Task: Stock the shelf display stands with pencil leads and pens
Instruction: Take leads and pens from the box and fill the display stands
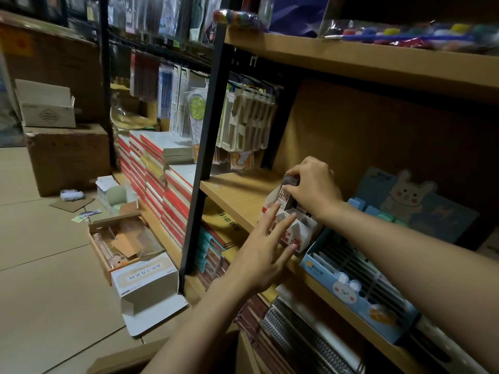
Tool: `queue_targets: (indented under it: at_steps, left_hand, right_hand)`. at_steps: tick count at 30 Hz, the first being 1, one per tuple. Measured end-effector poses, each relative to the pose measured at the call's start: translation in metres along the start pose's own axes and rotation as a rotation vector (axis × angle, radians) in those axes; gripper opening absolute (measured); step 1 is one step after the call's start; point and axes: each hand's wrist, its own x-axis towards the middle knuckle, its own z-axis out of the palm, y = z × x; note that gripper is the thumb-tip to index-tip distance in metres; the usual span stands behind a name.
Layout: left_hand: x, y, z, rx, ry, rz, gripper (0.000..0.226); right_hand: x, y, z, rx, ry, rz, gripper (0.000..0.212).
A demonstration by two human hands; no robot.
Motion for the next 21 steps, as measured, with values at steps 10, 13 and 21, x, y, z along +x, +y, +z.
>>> queue_targets:
  at_steps: [10,13,21]
  left_hand:
    - [-0.012,0.013,-0.002,-0.028,-0.068,-0.034,0.075]
    - [-0.019,0.025,-0.007,-0.049,0.009,-0.103,0.073]
    - [-0.089,0.037,-0.010,-0.183,-0.078,-0.356,0.020]
  right_hand:
    - [-0.025,0.000,-0.037,0.105,-0.057,0.028,0.043]
    - [-0.057,0.006,-0.060,0.201,-0.032,0.044,0.037]
    - [-0.187,-0.012,-0.050,0.403,-0.075,-0.012,0.017]
